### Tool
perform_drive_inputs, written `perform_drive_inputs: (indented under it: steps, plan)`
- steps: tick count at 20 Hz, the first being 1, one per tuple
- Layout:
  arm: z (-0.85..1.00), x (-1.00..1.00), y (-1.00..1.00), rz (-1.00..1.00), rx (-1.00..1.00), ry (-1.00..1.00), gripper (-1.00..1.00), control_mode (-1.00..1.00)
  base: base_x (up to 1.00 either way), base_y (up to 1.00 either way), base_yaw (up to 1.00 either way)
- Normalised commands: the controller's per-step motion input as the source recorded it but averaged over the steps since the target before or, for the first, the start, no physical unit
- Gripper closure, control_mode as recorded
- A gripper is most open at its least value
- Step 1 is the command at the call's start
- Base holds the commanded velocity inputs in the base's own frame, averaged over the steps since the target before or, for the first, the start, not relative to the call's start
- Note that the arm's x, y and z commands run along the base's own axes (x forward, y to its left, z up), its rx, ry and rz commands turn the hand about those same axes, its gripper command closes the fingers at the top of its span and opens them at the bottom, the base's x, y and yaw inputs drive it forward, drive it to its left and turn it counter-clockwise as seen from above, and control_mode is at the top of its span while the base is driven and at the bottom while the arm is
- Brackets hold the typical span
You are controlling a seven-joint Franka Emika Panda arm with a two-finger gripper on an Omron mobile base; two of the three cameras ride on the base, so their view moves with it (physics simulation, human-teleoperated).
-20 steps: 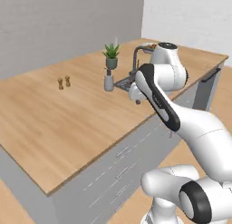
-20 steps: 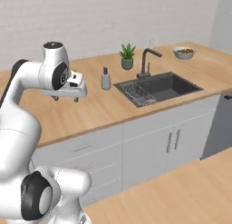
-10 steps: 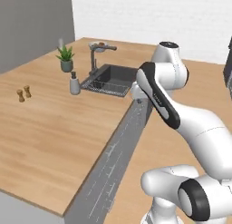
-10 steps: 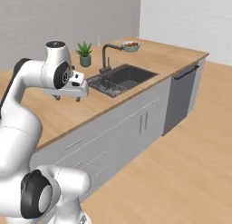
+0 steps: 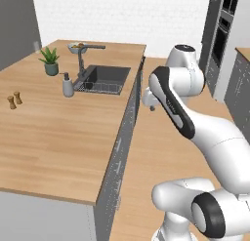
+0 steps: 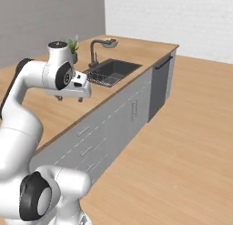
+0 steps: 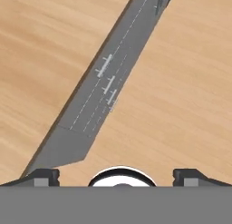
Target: Take a straw from the drawer in front and place it inside the glass cup on the dining counter.
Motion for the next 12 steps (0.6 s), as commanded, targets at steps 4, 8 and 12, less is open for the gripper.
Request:
perform_drive_inputs:
  steps: [4, 8, 12]
  plan:
    - [0.00, 0.00, 0.00, 0.00, 0.00, 0.00, -1.00, 1.00, -0.06, 0.37, -0.22]
    - [0.00, 0.00, -0.22, -0.10, 0.45, 0.00, -1.00, -1.00, 0.00, 0.00, 0.00]
    - [-0.29, 0.13, -0.88, 0.00, 0.56, 0.02, -1.00, -1.00, 0.00, 0.00, 0.00]
